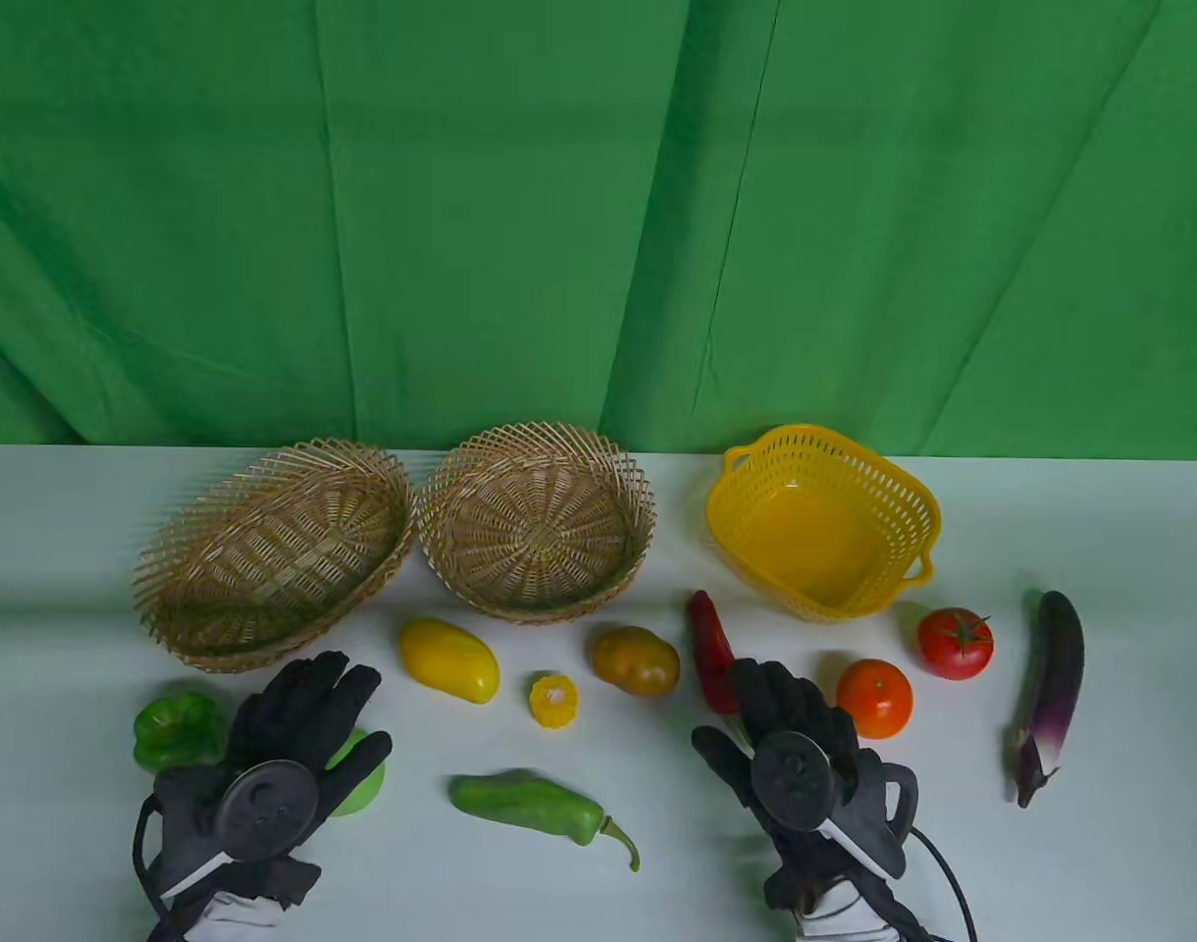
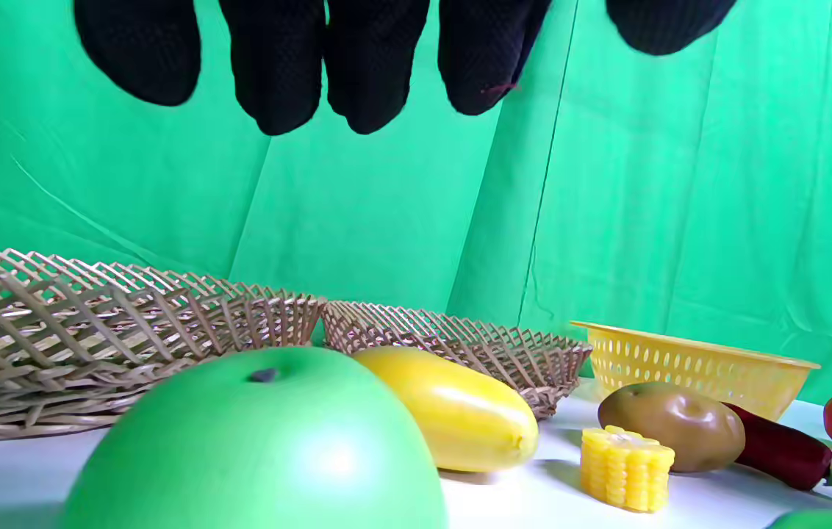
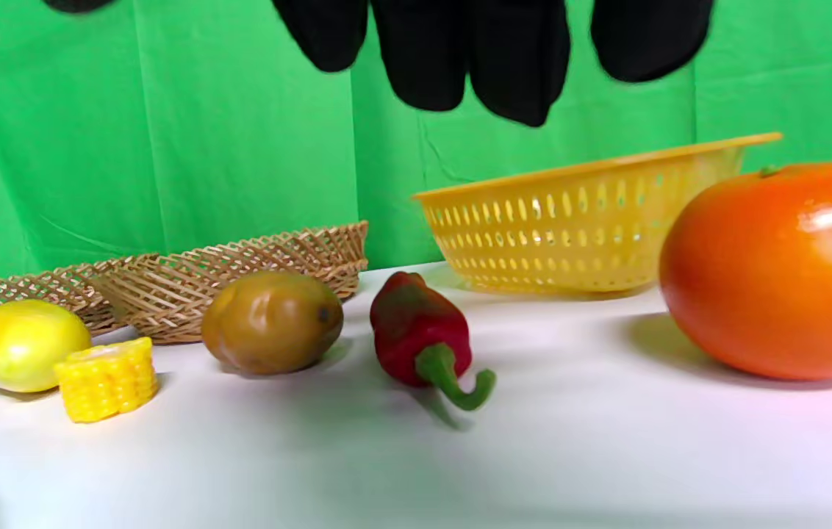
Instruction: Place 10 objects into 3 containers, with green background
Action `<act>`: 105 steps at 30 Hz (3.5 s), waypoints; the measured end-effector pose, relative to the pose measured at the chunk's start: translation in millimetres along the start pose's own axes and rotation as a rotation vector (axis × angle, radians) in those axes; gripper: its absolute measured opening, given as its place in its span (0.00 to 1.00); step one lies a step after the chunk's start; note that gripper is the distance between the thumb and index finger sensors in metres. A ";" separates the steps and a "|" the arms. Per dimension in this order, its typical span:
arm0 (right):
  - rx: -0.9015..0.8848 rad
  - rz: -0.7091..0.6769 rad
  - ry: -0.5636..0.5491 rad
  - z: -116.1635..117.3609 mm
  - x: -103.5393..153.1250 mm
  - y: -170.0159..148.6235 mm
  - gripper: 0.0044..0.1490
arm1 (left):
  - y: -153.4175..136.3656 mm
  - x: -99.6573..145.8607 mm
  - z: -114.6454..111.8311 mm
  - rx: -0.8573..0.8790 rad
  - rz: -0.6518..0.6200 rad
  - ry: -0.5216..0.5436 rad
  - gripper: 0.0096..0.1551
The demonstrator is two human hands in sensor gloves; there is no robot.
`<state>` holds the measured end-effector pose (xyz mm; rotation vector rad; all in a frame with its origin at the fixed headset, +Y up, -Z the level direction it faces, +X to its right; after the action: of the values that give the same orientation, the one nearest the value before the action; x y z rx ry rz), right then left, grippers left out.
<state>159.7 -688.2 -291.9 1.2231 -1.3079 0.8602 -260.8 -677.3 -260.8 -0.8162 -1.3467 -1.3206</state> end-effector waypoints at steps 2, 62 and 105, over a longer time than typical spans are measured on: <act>-0.002 -0.001 -0.001 -0.2 0.0 -0.3 0.52 | 0.0 0.0 -0.3 -0.001 0.000 -0.002 0.41; -0.009 -0.017 0.035 4.7 -1.6 3.2 0.51 | -13.8 -26.5 -94.2 -0.220 0.068 -0.312 0.38; 0.001 -0.024 0.033 4.4 -1.2 7.1 0.51 | -53.6 -120.1 -0.9 -0.215 0.348 -0.004 0.39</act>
<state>151.6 -690.8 -292.6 1.2184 -1.2647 0.8605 -283.3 -664.5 -389.8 -1.1436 -1.0183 -1.1968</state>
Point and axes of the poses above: the tracker on the back of each hand, its own y axis roughly to the thumb side, its own x axis roughly from the fingertips to the wrist, z = x × y, the point moved 2 cm from there along -x, roughly from the wrist to the fingertips, and after that the axes turned 3 degrees about -y, right-handed, at the moved point
